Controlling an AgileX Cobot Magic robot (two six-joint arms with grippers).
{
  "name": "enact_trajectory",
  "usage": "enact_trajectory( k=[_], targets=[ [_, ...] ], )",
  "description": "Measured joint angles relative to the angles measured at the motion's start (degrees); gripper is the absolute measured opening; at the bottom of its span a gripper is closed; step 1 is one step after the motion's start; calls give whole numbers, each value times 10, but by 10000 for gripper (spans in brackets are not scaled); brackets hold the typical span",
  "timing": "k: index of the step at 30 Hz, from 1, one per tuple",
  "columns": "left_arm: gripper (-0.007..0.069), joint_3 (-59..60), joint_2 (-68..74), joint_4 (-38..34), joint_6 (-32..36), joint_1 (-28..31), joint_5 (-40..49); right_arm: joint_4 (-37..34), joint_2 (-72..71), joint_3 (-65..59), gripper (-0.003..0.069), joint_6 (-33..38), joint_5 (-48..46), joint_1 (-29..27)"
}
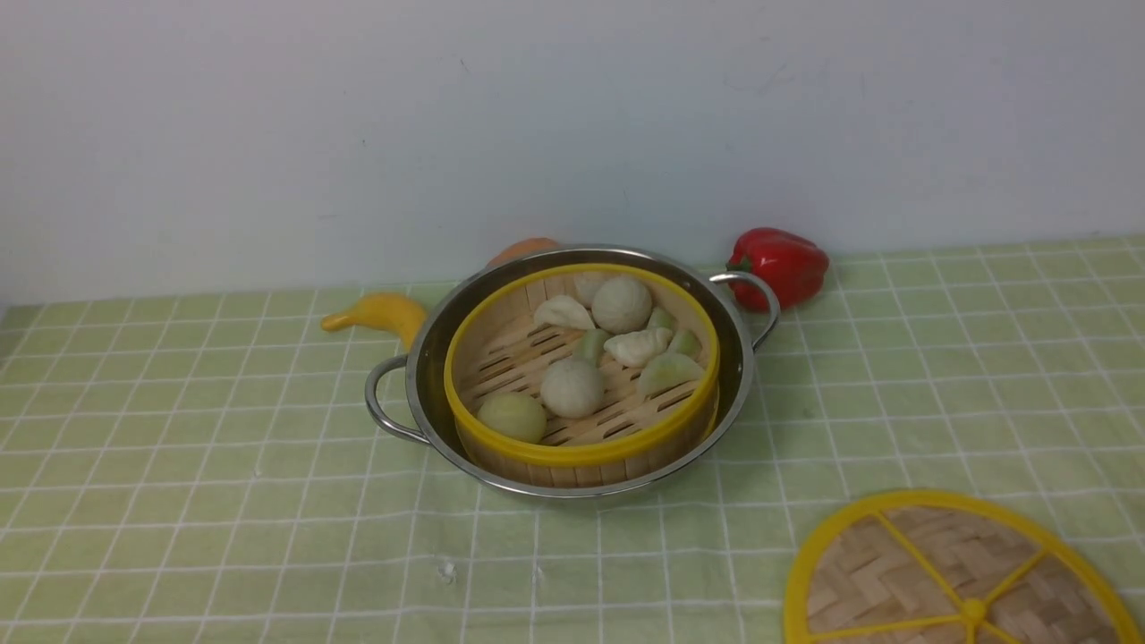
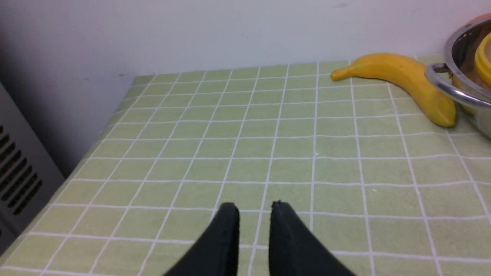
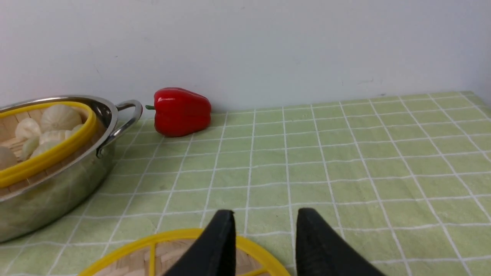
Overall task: Place the steamer in the pot on the green tablecloth, and put the lid on the steamer.
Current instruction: 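Move the gripper down to the bamboo steamer lid and grasp its center knob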
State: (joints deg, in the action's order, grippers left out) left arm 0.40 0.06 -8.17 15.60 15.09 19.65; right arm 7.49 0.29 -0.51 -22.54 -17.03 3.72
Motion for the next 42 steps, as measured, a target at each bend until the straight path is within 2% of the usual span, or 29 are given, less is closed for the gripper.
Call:
enact_trajectory(
  k=[2, 6, 8, 11, 12, 14, 16, 17, 18, 19, 20, 28, 31, 35, 37, 38, 40, 41, 42],
  targets=[
    [117, 0, 0, 0, 0, 0, 0, -20, 0, 0, 243, -18, 61, 0],
    [127, 0, 0, 0, 0, 0, 0, -37, 0, 15, 243, -26, 112, 0],
    [128, 0, 0, 0, 0, 0, 0, -40, 0, 34, 243, -27, 109, 0],
    [130, 0, 0, 0, 0, 0, 0, -44, -1, 103, 243, -27, 78, 0],
    [137, 0, 0, 0, 0, 0, 0, -47, -2, 154, 243, -27, 33, 0],
    [138, 0, 0, 0, 0, 0, 0, -51, -2, 182, 243, -27, 0, 0],
    [139, 0, 0, 0, 0, 0, 0, -65, 2, 256, 243, -27, -106, 0],
    [139, 0, 0, 0, 0, 0, 0, -66, 4, 261, 243, -27, -114, 0],
    [146, 0, 0, 0, 0, 0, 0, -83, 9, 295, 243, -27, -177, 0],
    [146, 0, 0, 0, 0, 0, 0, -85, 10, 299, 243, -27, -185, 0],
    [149, 0, 0, 0, 0, 0, 0, -108, 13, 322, 243, -27, -234, 0],
    [160, 0, 0, 0, 0, 0, -1, -201, 18, 343, 243, -22, -275, 0],
    [160, 0, 0, 0, 0, 0, -1, -218, 36, 343, 243, 19, -297, 0],
    [170, 0, 0, 0, 0, -3, -1, -224, 107, 343, 243, 145, -347, 0],
    [170, 0, 0, 0, 0, -7, -1, -224, 132, 343, 243, 173, -359, 0],
    [171, 0, 0, 0, 0, -12, -1, -229, 170, 343, 243, 217, -374, 0],
    [179, 0, 0, 0, 0, -20, -1, -235, 215, 343, 243, 275, -386, 0],
    [179, 0, 0, 0, 0, -20, -1, -236, 225, 343, 243, 281, -388, 0],
    [181, 0, 0, 0, 0, -31, -1, -240, 261, 343, 243, 323, -394, 0]
  ],
)
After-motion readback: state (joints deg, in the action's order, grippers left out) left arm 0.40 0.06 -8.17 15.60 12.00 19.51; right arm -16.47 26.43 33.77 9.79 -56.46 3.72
